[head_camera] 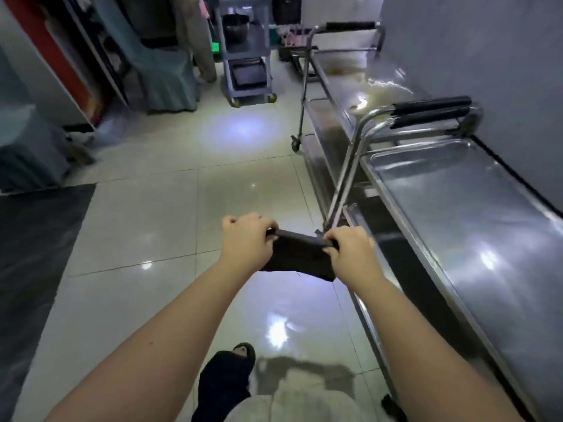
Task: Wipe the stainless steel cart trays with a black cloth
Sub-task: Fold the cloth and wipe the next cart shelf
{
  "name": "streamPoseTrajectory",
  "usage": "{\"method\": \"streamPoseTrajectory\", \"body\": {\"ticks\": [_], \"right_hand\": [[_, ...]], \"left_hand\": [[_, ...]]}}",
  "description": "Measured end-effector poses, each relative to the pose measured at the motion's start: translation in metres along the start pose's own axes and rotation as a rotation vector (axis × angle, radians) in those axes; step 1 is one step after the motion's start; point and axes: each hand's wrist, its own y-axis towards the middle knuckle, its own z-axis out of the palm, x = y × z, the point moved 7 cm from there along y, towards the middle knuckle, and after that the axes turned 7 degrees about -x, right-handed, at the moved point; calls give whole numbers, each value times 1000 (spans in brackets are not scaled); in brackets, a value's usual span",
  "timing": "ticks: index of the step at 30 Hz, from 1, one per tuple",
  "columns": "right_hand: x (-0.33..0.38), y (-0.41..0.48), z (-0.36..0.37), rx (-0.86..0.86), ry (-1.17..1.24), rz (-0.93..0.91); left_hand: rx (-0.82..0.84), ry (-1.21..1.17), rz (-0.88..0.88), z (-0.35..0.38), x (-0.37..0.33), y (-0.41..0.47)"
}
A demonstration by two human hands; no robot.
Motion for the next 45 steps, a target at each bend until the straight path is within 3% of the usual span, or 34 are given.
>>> {"method": "streamPoseTrajectory", "body": {"ticks": [5,12,19,22,26,33,40,42,45], "right_hand": [[-41,19,6,-160,0,335],[-76,13,-11,-387,-36,625],[-133,-7,3,-421,-21,780],[-154,-17,17,-516,27,779],[-182,-34,46,-493,89,956],[-189,-51,77,-728,8,1157],[-248,-68,126,-1009,193,1263],[-302,-72,143,-965,164,1308],[-401,-59,167,-740,-14,1365]], "left_hand": [[142,-117,256,48,-24,66],[154,-333,537,84,-89,125],[248,-416,719,141,-154,131],[311,-405,749,172,-172,125],[450,-373,836,203,-186,114],[503,-466,1058,239,-210,118],[732,-722,918,326,-224,98],[870,-739,715,381,-238,80],[1046,-844,251,479,-262,59]]}}
